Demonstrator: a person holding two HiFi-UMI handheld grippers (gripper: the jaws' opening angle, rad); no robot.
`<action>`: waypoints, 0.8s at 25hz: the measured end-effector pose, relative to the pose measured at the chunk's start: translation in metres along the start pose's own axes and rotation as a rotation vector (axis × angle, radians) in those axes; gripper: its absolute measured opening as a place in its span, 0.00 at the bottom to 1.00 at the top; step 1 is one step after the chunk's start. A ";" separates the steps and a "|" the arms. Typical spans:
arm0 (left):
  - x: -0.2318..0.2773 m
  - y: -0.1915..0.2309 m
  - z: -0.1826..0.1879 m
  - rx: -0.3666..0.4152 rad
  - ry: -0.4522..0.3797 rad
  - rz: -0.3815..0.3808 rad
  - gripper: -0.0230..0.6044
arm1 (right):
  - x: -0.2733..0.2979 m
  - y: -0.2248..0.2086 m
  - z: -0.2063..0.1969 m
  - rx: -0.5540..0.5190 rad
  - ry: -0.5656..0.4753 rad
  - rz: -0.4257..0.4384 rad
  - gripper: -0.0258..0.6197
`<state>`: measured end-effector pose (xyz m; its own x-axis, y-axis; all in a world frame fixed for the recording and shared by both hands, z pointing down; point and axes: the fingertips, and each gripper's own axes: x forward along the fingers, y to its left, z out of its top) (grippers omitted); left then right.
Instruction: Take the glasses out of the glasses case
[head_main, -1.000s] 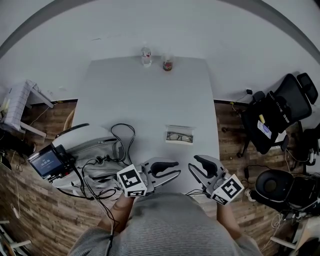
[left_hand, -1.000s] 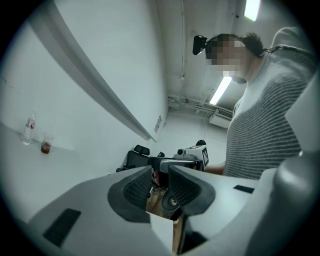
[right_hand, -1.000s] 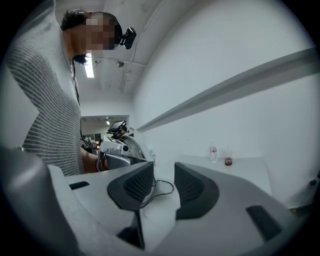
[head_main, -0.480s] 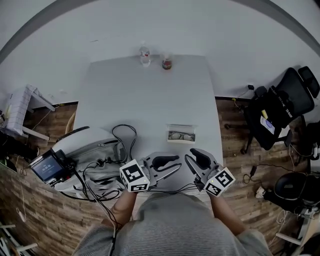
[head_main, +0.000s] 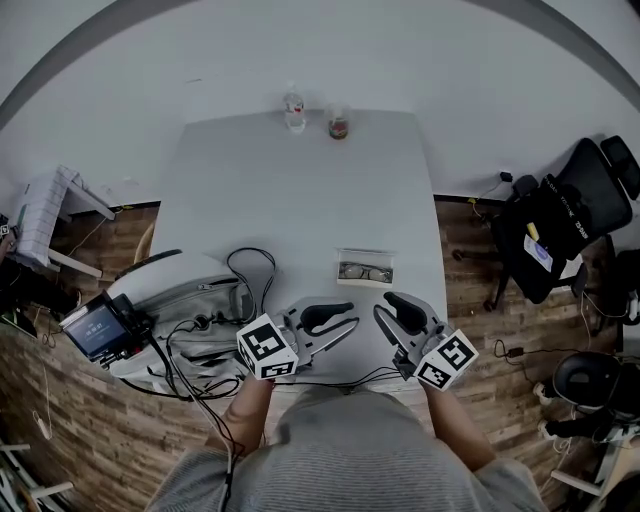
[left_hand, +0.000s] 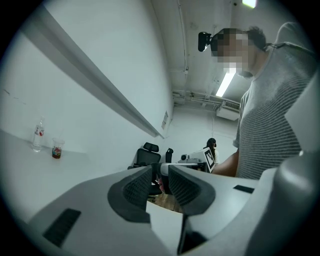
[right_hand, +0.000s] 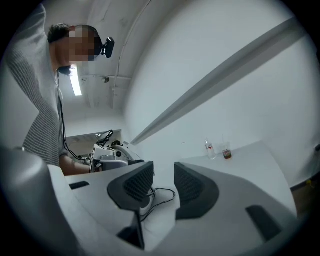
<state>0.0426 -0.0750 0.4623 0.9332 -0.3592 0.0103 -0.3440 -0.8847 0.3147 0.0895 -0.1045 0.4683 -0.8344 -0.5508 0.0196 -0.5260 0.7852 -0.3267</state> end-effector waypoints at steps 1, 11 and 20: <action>0.000 0.001 0.001 0.002 -0.002 0.004 0.19 | 0.000 -0.003 0.000 -0.011 0.011 -0.002 0.23; -0.004 0.000 -0.004 0.009 0.019 0.007 0.19 | 0.018 -0.052 -0.055 -0.094 0.280 -0.051 0.25; -0.004 -0.001 -0.007 -0.005 0.007 -0.001 0.19 | 0.041 -0.093 -0.122 -0.237 0.597 -0.136 0.27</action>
<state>0.0401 -0.0706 0.4690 0.9344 -0.3557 0.0168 -0.3422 -0.8838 0.3192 0.0846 -0.1659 0.6146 -0.6697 -0.4514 0.5897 -0.5985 0.7981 -0.0687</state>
